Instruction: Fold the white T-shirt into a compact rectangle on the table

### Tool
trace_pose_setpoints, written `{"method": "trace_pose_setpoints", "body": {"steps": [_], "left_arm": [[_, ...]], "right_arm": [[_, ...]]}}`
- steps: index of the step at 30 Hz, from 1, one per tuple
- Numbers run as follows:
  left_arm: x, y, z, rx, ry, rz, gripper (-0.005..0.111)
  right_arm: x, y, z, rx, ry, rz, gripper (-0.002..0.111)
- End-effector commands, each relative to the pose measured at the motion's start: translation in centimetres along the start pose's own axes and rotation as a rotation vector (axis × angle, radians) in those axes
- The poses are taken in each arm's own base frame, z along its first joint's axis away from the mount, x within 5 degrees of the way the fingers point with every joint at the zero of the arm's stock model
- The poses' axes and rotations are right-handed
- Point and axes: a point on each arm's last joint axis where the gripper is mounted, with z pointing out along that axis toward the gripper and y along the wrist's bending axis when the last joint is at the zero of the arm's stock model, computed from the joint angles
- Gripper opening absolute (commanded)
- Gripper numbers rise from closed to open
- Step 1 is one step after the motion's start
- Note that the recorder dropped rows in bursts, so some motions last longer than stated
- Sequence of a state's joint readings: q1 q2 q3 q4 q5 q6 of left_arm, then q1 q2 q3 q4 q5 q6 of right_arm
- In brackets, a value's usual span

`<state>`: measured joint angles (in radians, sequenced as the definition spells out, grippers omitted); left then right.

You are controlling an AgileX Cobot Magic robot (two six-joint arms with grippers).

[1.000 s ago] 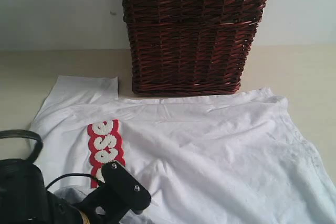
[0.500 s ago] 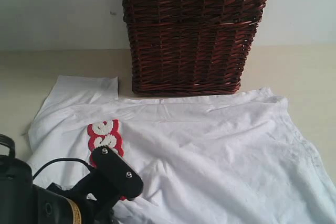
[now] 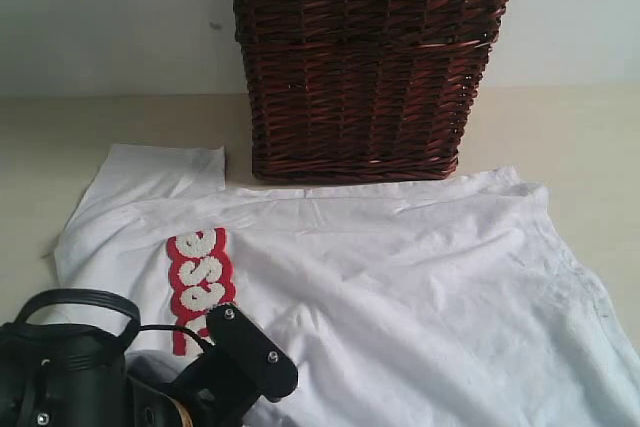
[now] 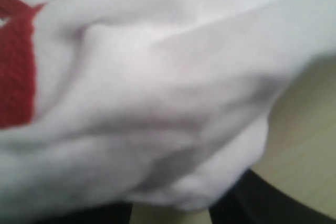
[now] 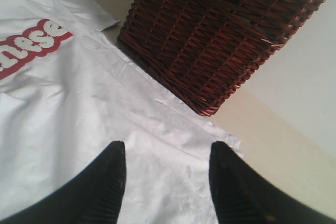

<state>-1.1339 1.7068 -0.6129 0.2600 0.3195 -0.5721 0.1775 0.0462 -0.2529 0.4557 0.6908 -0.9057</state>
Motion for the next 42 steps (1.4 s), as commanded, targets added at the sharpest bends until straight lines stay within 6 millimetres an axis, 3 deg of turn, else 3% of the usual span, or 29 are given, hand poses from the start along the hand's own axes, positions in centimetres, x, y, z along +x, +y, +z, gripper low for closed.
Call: {"method": "trace_pose_setpoints", "body": {"steps": [1,3,11,19,26,42], "left_arm": [[1.0,0.1,1.4,-0.031,0.080,-0.001,0.016],[1.0,0.2,1.4,-0.037,0.088,0.005,0.000],[1.1,0.4,0.7,-0.053,0.101,-0.003,0.000],[1.8,1.1,-3.5,-0.109,0.118,-0.012,0.000],[3.3,-0.7,-7.2,-0.049,0.100,-0.057,0.000],[7.7,-5.2,-10.2,0.077,0.240,-0.113,0.000]], "right_arm": [[0.1,0.1,0.1,0.002,-0.005,0.011,0.049],[0.1,0.1,0.1,0.002,-0.005,0.011,0.049],[0.1,0.1,0.1,0.002,-0.005,0.011,0.049],[0.1,0.1,0.1,0.002,-0.005,0.011,0.049],[0.1,0.1,0.1,0.002,-0.005,0.011,0.049],[0.1,0.1,0.1,0.002,-0.005,0.011,0.049]]}}
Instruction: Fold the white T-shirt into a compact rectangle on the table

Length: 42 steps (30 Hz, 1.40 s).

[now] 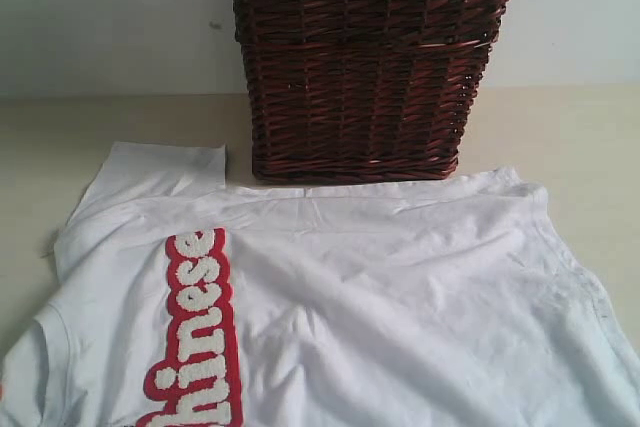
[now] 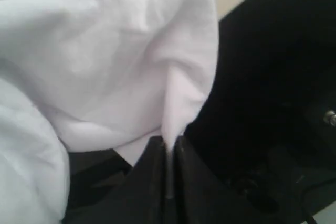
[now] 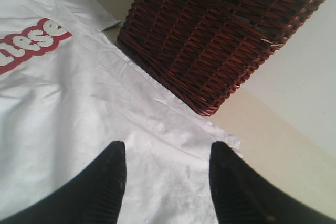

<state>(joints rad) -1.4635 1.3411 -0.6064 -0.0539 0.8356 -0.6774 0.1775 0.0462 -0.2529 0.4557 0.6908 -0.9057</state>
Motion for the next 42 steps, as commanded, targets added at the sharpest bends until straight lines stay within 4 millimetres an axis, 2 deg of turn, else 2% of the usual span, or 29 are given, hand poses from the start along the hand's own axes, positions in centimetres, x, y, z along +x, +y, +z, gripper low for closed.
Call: {"method": "trace_pose_setpoints", "body": {"steps": [1,10,18,21,25,33,36,42], "left_arm": [[1.3,-0.4,-0.7,0.008,0.016,-0.061,0.000],[2.5,-0.1,-2.2,0.022,0.016,-0.127,0.000],[5.6,-2.3,-2.8,0.015,-0.109,-0.247,0.000],[6.7,-3.3,-2.7,0.001,-0.222,-0.179,0.000],[7.0,-4.2,-2.3,-0.029,-0.343,-0.053,0.000],[7.0,-4.4,-1.5,-0.075,-0.341,-0.041,0.002],[7.1,-4.5,-1.4,-0.065,-0.326,-0.051,0.013],[7.2,-4.8,-1.3,-0.039,-0.307,-0.084,0.066]], "right_arm": [[0.1,0.1,0.1,0.002,-0.005,0.011,0.049],[0.1,0.1,0.1,0.002,-0.005,0.011,0.049],[0.1,0.1,0.1,0.002,-0.005,0.011,0.049],[0.1,0.1,0.1,0.002,-0.005,0.011,0.049],[0.1,0.1,0.1,0.002,-0.005,0.011,0.049],[0.1,0.1,0.1,0.002,-0.005,0.011,0.049],[0.1,0.1,0.1,0.002,-0.005,0.011,0.049],[0.1,0.1,0.1,0.002,-0.005,0.011,0.049]]}}
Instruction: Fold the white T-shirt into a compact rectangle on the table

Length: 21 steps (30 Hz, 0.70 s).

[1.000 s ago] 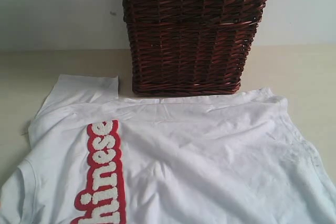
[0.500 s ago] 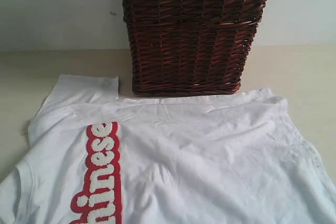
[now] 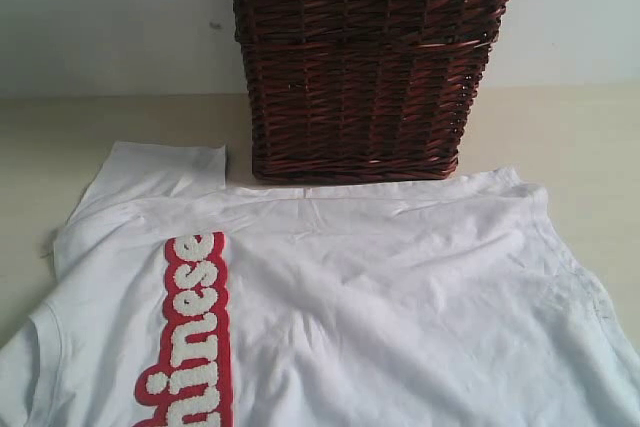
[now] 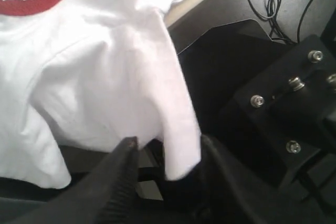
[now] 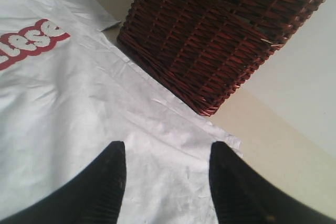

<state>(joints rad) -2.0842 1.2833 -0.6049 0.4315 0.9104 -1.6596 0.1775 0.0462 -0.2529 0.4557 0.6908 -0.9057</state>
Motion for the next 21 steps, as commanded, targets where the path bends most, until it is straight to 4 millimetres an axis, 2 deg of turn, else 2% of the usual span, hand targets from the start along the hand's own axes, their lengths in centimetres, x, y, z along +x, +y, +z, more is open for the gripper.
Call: {"method": "trace_pose_setpoints", "body": {"steps": [1,5,8,11,13,18,21], "left_arm": [[0.2,-0.1,0.1,0.001,0.007,-0.036,0.071],[0.1,-0.2,0.7,0.009,-0.027,0.000,0.071],[-1.2,0.4,0.8,-0.033,-0.180,0.034,0.071],[-3.4,2.6,0.2,-0.257,-0.371,-0.041,0.067],[-4.8,3.6,0.1,-0.308,-0.421,-0.079,0.059],[-6.7,7.0,1.0,-0.422,-0.425,-0.238,0.029],[-8.2,8.2,1.9,-0.405,-0.451,-0.265,0.009]], "right_arm": [[0.1,0.1,0.1,0.002,-0.005,0.011,0.049],[0.1,0.1,0.1,0.002,-0.005,0.011,0.049],[0.1,0.1,0.1,0.002,-0.005,0.011,0.049],[0.1,0.1,0.1,0.002,-0.005,0.011,0.049],[0.1,0.1,0.1,0.002,-0.005,0.011,0.049],[0.1,0.1,0.1,0.001,-0.006,0.013,0.049],[0.1,0.1,0.1,0.000,-0.007,0.015,0.049]]}}
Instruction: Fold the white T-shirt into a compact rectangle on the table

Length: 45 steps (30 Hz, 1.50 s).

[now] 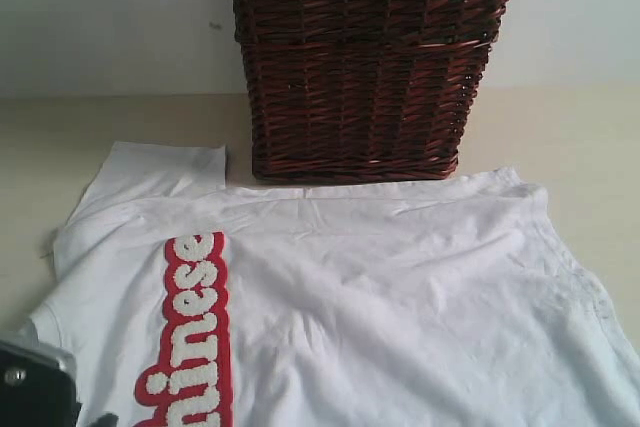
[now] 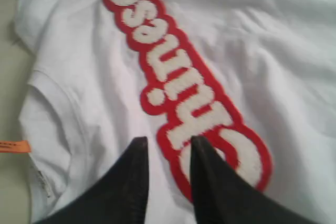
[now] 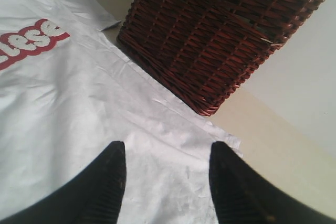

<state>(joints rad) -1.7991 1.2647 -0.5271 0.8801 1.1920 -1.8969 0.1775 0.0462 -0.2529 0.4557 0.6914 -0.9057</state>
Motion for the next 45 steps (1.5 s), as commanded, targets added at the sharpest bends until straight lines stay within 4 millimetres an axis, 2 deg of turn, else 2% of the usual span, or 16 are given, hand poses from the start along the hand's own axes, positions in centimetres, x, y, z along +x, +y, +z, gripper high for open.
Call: {"method": "trace_pose_setpoints", "body": {"steps": [1,5,10,13,17,21,24,31,35,37,40,45], "left_arm": [[-1.9,1.0,2.5,-0.018,-0.037,-0.068,0.001],[-4.3,2.3,5.4,0.007,0.014,-0.189,0.000],[-6.8,5.4,9.7,0.054,0.047,-0.285,0.000],[-7.7,7.6,12.4,0.030,0.038,-0.263,0.000],[-7.7,9.2,15.6,0.050,0.072,-0.176,0.000],[-7.5,9.3,17.8,0.029,0.129,-0.166,0.000],[-7.7,8.4,19.3,0.077,0.150,-0.092,0.000],[-6.7,6.7,24.8,0.075,0.259,-0.006,0.000],[-7.6,7.5,27.3,0.069,0.260,-0.037,0.000],[-8.3,8.4,28.2,0.093,0.254,-0.075,0.000],[-8.9,9.0,28.3,0.080,0.234,-0.064,0.000],[-11.6,9.8,25.9,0.067,0.127,-0.060,0.000]], "right_arm": [[0.1,0.1,0.1,0.001,-0.007,0.015,0.049],[0.1,0.1,0.1,0.000,-0.008,0.017,0.049],[0.1,0.1,0.1,0.000,-0.008,0.017,0.049],[0.1,0.1,0.1,0.000,-0.008,0.017,0.049],[0.1,0.1,0.1,0.000,-0.008,0.017,0.049],[0.1,0.1,0.1,0.000,-0.008,0.017,0.049],[0.1,0.1,0.1,0.000,-0.008,0.017,0.049],[0.1,0.1,0.1,0.000,-0.008,0.017,0.049],[0.1,0.1,0.1,0.000,-0.008,0.017,0.049],[0.1,0.1,0.1,0.000,-0.008,0.017,0.049],[0.1,0.1,0.1,0.000,-0.008,0.017,0.049],[0.1,0.1,0.1,0.000,-0.008,0.017,0.049]]}}
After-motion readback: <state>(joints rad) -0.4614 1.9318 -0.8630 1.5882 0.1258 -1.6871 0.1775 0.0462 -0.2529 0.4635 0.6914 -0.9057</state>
